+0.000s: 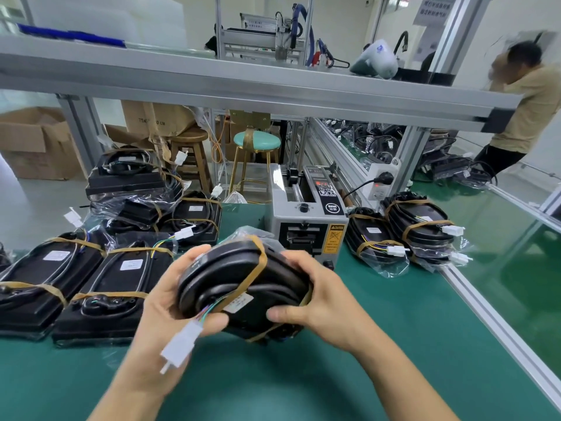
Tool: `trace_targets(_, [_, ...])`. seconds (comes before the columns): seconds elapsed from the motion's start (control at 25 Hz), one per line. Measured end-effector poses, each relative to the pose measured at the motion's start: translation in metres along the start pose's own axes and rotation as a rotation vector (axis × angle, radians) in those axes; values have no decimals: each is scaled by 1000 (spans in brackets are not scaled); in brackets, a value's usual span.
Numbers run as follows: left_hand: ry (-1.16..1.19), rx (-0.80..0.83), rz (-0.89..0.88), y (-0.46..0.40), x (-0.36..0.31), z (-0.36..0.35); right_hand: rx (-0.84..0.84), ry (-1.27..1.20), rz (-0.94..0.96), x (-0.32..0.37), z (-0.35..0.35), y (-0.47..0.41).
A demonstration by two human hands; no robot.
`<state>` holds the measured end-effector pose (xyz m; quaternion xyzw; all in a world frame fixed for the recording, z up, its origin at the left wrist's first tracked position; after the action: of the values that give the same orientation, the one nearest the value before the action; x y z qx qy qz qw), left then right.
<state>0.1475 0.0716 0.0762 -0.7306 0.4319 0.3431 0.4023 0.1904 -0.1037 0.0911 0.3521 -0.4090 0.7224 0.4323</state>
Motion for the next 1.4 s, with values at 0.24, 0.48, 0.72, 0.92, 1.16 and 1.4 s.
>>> trace_targets(0.24, [-502,140,-146,-7,-29,4,-72,806,358,20,-8,-17])
trace_targets(0.48, [-833,69,-256,3,-8,9,-60,632,427,15,-45,-23])
trace_targets(0.72, [-800,-49,-311,6,-10,24,-77,412,340,-1,-37,-21])
trace_targets(0.92, [-795,-140,-324,16,-3,26,-731,-35,-392,-79,63,-20])
trace_targets(1.16, [-832,-165,-410,28,-6,15,-788,-142,-597,-97,50,-43])
trace_targets(1.4, [-866,-169,-472,34,-8,8,-897,-235,-721,-114,49,-47])
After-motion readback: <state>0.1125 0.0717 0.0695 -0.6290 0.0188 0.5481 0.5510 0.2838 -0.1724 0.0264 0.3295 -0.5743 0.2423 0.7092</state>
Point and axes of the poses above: each hand's wrist, its own y-axis away from the middle knuckle, its own z-axis out of the back of the hand, x = y × z, the point moved 10 cm from there along -y, towards the middle knuckle, and after that the axes turned 13 degrees about -x, right-handed, at the moved point
